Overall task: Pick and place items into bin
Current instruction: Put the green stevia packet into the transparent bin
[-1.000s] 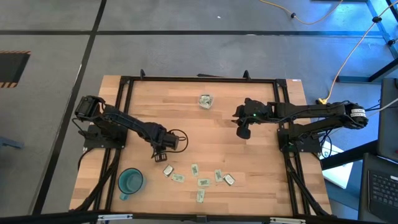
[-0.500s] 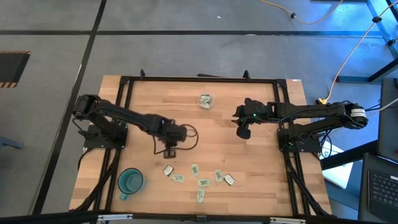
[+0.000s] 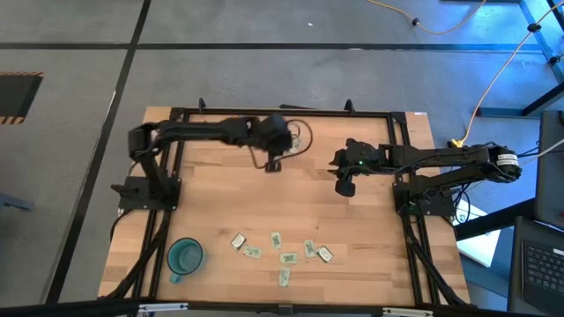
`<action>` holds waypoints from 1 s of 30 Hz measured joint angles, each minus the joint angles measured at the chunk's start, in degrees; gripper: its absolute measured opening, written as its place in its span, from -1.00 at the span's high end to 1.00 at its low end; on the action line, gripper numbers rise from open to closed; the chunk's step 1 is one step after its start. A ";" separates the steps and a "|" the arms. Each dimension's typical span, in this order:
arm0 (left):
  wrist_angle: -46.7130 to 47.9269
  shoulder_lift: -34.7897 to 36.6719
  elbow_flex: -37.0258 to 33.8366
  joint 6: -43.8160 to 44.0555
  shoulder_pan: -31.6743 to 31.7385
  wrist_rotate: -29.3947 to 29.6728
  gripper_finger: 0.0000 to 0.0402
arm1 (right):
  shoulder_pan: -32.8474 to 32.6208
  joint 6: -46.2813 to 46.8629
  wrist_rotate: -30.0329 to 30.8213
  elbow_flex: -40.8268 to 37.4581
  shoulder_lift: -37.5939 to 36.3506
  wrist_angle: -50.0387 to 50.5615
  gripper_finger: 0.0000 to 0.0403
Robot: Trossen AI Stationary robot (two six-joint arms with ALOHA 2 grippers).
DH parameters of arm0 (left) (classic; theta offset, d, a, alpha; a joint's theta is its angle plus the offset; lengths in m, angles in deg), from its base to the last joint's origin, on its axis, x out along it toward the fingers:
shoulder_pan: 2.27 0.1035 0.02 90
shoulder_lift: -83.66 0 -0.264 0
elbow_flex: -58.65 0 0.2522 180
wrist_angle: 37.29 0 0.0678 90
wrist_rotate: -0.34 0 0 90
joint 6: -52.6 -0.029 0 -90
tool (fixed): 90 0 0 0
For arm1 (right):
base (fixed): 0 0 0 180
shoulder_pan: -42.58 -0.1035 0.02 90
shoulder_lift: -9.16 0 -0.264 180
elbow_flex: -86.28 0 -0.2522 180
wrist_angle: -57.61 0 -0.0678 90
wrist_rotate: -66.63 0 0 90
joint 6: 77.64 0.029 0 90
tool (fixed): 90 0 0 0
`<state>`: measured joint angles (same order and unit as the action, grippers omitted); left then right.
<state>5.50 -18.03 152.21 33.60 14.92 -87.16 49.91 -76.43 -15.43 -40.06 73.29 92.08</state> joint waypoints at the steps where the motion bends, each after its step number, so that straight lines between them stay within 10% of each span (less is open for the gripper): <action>1: -1.51 -1.54 1.06 -1.17 1.21 -0.81 0.98 | -0.02 -0.08 0.00 0.00 0.01 -0.01 0.39; 15: -3.86 -16.70 9.08 -4.53 7.82 -3.13 0.96 | -0.02 0.03 0.00 0.00 0.01 -0.07 0.39; 25: -2.21 -12.66 9.08 -5.44 7.05 -2.96 0.55 | 0.00 0.07 -0.02 0.00 0.01 -0.68 0.39; 30: -1.89 -5.72 7.60 -2.25 5.76 -13.12 0.50 | -0.42 -0.36 -0.82 0.02 0.00 -2.37 0.39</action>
<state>3.62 -23.75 159.81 31.35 20.68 -100.28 49.49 -76.79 -16.25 -40.03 73.29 89.71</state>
